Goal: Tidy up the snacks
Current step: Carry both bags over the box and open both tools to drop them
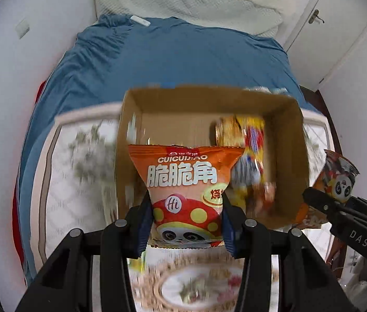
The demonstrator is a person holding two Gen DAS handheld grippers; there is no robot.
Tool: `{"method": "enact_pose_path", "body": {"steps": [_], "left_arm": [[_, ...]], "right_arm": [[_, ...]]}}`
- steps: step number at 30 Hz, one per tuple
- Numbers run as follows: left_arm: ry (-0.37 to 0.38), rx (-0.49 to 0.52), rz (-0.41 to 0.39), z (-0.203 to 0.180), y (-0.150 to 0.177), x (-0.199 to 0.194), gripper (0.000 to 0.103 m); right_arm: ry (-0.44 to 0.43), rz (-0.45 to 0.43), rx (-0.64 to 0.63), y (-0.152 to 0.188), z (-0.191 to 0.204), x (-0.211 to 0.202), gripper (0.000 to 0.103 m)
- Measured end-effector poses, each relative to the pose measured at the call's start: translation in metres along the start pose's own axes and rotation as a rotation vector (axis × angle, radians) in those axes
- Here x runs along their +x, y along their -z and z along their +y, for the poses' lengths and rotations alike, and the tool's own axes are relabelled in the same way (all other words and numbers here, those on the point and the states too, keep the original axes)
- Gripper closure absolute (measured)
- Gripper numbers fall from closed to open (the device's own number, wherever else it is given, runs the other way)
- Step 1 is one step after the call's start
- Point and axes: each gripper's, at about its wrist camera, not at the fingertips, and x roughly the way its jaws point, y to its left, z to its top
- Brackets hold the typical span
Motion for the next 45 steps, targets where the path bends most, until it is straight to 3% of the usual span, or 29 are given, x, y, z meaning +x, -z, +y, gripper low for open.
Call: {"method": "enact_pose_path", "body": {"steps": [7,14,15,16,17,18,19,22,31,45], "left_arm": [[-0.009,0.005,0.082,0.001,-0.064,0.063,0.061],[-0.010,-0.005,0.162,0.002,-0.100,0.105,0.059],[-0.006,-0.013,0.173,0.002,-0.104,0.109,0.056],[-0.002,-0.020,0.189,0.003,-0.108,0.114,0.049],[0.007,-0.019,0.191,0.002,-0.112,0.118,0.043],[-0.007,-0.014,0.179,0.001,-0.115,0.119,0.029],[-0.016,-0.007,0.169,0.000,-0.117,0.119,0.022],[-0.007,0.006,0.148,-0.005,-0.121,0.114,0.022],[-0.033,0.014,0.087,-0.004,-0.104,0.095,0.022],[-0.106,0.005,-0.101,0.006,-0.022,0.028,0.022]], "right_arm": [[0.090,0.050,0.022,-0.080,-0.014,0.044,0.059],[0.162,0.113,0.037,-0.107,-0.026,0.099,0.058],[0.176,0.132,0.036,-0.110,-0.027,0.108,0.053],[0.192,0.149,0.034,-0.111,-0.028,0.114,0.029],[0.212,0.152,0.020,-0.112,-0.028,0.120,0.016],[0.191,0.143,0.008,-0.113,-0.027,0.124,0.011],[0.195,0.144,0.007,-0.113,-0.026,0.126,0.011],[0.213,0.142,0.011,-0.112,-0.024,0.130,0.010],[0.193,0.110,0.021,-0.106,-0.030,0.125,0.010],[0.194,-0.075,-0.022,-0.042,-0.013,0.061,0.010]]}}
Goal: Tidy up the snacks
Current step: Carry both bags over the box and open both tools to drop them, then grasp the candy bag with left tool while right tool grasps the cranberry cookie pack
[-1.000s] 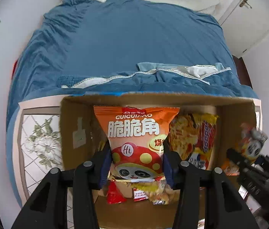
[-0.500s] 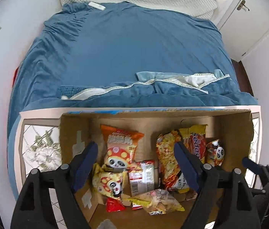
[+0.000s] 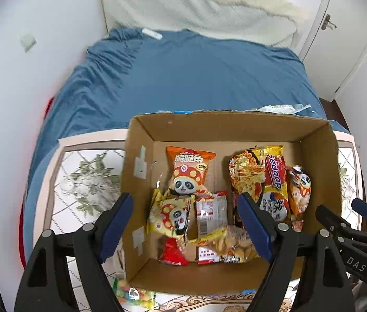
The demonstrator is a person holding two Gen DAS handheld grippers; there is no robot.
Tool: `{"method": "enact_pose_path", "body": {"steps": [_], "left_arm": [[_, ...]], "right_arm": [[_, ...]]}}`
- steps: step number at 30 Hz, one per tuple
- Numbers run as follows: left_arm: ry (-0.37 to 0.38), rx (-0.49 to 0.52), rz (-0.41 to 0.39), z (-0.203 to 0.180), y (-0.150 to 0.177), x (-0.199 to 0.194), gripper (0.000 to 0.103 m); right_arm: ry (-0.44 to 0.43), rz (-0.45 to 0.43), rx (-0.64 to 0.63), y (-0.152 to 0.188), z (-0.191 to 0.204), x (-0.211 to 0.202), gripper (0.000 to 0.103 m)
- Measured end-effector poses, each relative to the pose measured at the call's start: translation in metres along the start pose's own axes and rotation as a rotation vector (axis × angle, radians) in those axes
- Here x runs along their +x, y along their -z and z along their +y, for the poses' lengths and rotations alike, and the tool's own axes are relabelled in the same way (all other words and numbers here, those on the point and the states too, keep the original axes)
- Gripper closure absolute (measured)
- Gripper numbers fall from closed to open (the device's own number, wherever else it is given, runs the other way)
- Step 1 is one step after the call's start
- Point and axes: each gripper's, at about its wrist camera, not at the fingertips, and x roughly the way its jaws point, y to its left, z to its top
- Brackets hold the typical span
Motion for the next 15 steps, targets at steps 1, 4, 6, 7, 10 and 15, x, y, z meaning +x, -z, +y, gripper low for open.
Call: {"method": "enact_pose_path", "body": {"steps": [1,4,6,7,10,15], "left_arm": [[-0.004,0.003,-0.009,0.000,0.003,-0.005,0.022],[-0.007,0.010,-0.048,0.000,0.013,-0.028,0.022],[-0.007,0.010,-0.073,0.001,0.019,-0.043,0.022],[-0.007,0.010,-0.079,0.001,0.021,-0.047,0.022],[0.004,0.014,-0.101,0.002,0.029,-0.067,0.022],[0.013,0.013,-0.124,0.000,0.043,-0.092,0.022]], "right_arm": [[-0.001,-0.012,-0.002,0.005,0.001,-0.005,0.010],[-0.005,-0.048,-0.013,0.021,0.004,-0.023,0.010],[-0.004,-0.065,-0.017,0.028,0.007,-0.031,0.010],[-0.005,-0.075,-0.021,0.033,0.008,-0.037,0.010],[0.003,-0.110,-0.035,0.044,0.010,-0.054,0.010],[-0.002,-0.150,-0.041,0.059,0.010,-0.082,0.010]]}}
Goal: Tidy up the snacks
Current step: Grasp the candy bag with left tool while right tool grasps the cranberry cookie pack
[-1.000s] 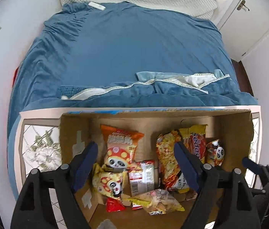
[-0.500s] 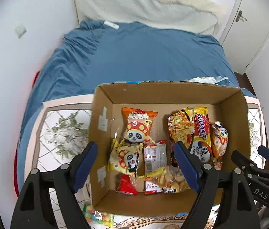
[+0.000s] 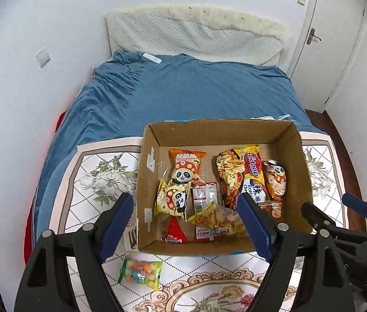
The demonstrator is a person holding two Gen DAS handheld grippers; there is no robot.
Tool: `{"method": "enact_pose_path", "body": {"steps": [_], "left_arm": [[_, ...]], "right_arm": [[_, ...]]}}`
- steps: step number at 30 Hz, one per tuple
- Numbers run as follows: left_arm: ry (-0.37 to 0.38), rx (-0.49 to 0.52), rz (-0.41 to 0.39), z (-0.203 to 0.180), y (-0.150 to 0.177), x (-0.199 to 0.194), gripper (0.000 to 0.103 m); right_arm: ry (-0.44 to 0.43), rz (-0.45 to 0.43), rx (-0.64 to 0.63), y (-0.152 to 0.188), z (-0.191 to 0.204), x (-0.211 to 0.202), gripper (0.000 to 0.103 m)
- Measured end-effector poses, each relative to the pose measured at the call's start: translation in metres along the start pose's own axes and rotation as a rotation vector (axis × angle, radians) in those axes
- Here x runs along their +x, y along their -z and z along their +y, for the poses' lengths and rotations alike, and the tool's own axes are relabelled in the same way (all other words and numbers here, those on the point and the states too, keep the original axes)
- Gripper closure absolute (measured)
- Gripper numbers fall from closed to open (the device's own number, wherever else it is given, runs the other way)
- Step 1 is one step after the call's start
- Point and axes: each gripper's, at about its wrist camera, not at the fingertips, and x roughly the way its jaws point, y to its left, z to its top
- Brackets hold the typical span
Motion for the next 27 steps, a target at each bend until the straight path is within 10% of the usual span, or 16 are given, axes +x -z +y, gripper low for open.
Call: {"method": "enact_pose_path", "body": {"steps": [15,27], "left_arm": [[-0.003,-0.045,-0.010,0.008,0.025,-0.038,0.022],[-0.103,-0.240,0.216,0.067,0.097,0.023,0.022]], "right_arm": [[-0.050,-0.049,-0.011,0.021,0.002,-0.059,0.007],[-0.039,0.158,0.315,0.080,-0.106,0.012,0.005]]}}
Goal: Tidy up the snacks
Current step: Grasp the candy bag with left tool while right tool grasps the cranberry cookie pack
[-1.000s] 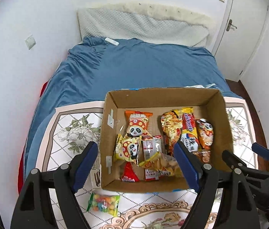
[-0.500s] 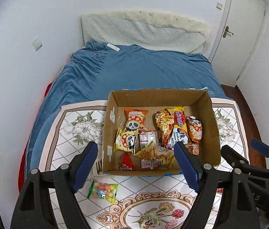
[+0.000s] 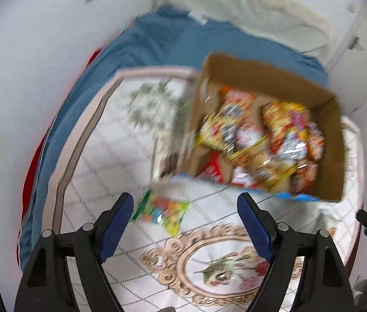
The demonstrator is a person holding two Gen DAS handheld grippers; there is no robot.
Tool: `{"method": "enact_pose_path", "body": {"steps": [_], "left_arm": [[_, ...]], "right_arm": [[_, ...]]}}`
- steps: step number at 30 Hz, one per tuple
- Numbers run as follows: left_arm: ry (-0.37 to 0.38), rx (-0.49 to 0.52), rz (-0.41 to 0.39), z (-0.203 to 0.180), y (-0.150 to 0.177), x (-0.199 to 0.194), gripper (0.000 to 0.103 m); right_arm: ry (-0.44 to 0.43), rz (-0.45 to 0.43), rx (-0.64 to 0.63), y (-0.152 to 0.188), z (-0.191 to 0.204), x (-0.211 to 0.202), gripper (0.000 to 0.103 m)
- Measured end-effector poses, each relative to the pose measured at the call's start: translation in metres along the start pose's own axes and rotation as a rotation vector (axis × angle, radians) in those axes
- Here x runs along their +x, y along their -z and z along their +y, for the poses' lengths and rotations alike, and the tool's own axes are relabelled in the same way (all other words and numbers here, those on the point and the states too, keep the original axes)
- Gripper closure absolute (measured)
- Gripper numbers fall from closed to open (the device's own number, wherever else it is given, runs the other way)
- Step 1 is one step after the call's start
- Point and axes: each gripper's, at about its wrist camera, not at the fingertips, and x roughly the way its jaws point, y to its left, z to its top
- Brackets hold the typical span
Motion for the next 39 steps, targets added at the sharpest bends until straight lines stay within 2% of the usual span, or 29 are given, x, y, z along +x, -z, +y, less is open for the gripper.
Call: {"method": "enact_pose_path", "body": {"steps": [7,13,14,16,18,22,26,29,32,35,38,39], "left_arm": [[-0.074,-0.062,0.142,0.019,0.022,0.070,0.022],[-0.108,-0.057,0.234,0.022,0.029,0.113,0.022],[-0.110,-0.048,0.246,0.021,0.030,0.119,0.022],[-0.116,-0.033,0.260,0.020,0.030,0.128,0.022],[-0.109,-0.025,0.281,0.019,0.032,0.135,0.022],[-0.067,-0.073,0.353,0.025,0.037,0.152,0.022],[-0.083,-0.102,0.384,0.031,0.037,0.168,0.022],[-0.147,-0.047,0.415,0.027,0.039,0.185,0.022],[-0.188,0.018,0.426,0.022,0.040,0.199,0.010],[-0.196,0.058,0.428,0.019,0.039,0.210,0.010],[-0.181,0.092,0.381,0.015,0.035,0.213,0.017],[-0.169,0.098,0.368,0.013,0.033,0.211,0.030]], "right_arm": [[0.071,0.163,0.123,0.013,-0.052,0.087,0.005],[0.177,0.223,0.073,0.021,-0.049,0.138,0.006],[0.198,0.232,0.054,0.022,-0.048,0.147,0.008],[0.251,0.236,0.017,0.025,-0.046,0.158,0.021],[0.279,0.224,-0.011,0.028,-0.043,0.160,0.029],[0.241,0.222,-0.054,0.039,-0.032,0.155,0.030],[0.176,0.245,-0.071,0.060,-0.018,0.152,0.030],[0.131,0.273,-0.067,0.075,-0.009,0.154,0.030],[0.115,0.296,-0.078,0.085,-0.002,0.159,0.030],[0.106,0.308,-0.093,0.091,0.004,0.161,0.030],[0.093,0.329,-0.093,0.096,0.009,0.162,0.030],[0.092,0.331,-0.097,0.096,0.010,0.163,0.030]]}}
